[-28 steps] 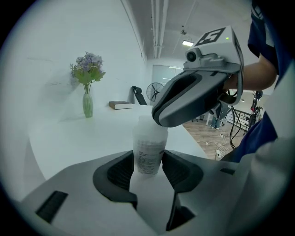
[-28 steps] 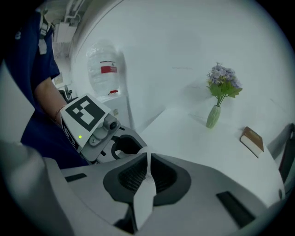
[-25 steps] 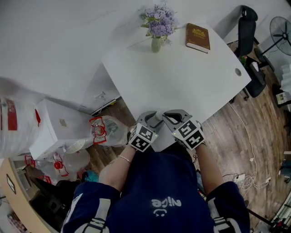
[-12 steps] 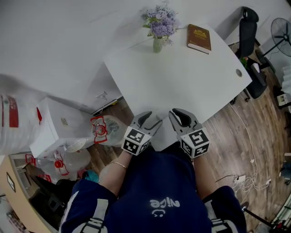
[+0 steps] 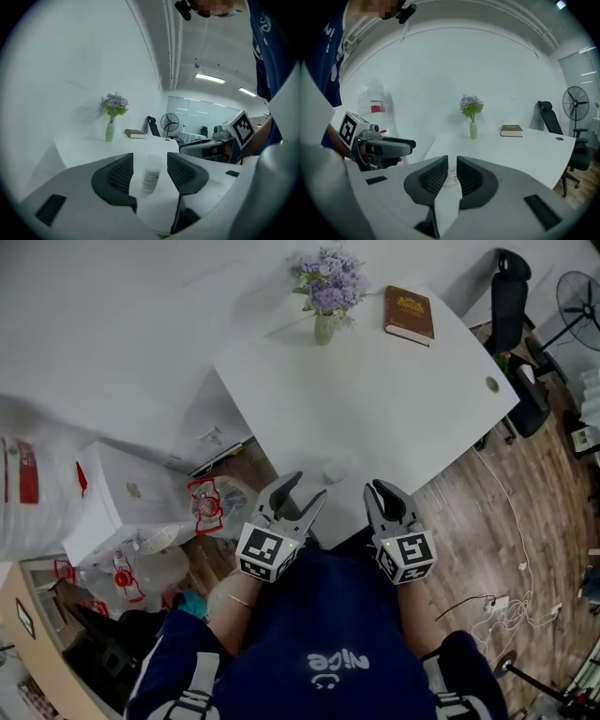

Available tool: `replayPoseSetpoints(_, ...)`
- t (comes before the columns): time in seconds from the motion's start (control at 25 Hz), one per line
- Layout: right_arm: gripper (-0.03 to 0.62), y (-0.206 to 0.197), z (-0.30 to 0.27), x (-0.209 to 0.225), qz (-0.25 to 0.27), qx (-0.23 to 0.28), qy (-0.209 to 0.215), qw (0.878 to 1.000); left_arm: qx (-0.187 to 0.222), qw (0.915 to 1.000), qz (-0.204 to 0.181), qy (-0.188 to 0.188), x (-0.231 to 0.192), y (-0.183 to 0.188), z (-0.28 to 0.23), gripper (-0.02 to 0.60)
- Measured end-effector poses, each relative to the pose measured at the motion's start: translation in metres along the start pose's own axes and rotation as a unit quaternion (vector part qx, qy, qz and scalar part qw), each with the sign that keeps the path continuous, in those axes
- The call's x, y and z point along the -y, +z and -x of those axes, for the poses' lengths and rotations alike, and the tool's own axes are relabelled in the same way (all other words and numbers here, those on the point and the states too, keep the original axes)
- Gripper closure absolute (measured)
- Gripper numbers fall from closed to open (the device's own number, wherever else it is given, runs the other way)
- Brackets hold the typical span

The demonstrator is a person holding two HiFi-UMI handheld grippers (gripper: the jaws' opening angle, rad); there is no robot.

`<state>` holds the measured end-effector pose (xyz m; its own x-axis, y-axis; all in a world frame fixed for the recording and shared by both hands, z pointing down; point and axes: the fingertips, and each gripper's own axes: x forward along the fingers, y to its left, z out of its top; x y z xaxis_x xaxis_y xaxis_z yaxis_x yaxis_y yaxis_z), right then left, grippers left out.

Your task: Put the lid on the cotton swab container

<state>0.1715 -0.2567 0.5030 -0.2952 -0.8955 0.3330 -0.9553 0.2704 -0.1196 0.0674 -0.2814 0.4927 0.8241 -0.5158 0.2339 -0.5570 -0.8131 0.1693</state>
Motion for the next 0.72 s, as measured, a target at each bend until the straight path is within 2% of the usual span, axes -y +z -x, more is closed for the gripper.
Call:
replayPoseSetpoints(0.12, 0.536, 0.003, 0.002, -0.002, 0.008, 0.006, -0.003, 1.0, 0.011, 0.9999, -0.003, -0.005, 0.006, 0.007, 0.0, 0.354)
replayPoseSetpoints(0.2, 0.536, 0.005, 0.004, -0.003, 0.009, 0.01, -0.003, 1.0, 0.021, 0.9998, -0.001, -0.004, 0.008, 0.012, 0.001, 0.39)
replayPoseSetpoints(0.32, 0.536, 0.004, 0.009, -0.007, 0.01, 0.014, -0.004, 1.0, 0.038, 0.9993, -0.003, 0.005, 0.009, 0.018, 0.005, 0.487)
replayPoseSetpoints(0.48, 0.537, 0.003, 0.013, -0.014, 0.016, 0.014, -0.001, 1.0, 0.038, 0.9993, 0.006, 0.004, 0.01, 0.017, 0.008, 0.561)
replayPoseSetpoints(0.72, 0.537, 0.003, 0.017, -0.021, 0.019, 0.014, 0.004, 1.0, 0.037, 0.9991, 0.009, -0.018, 0.022, 0.019, 0.007, 0.563)
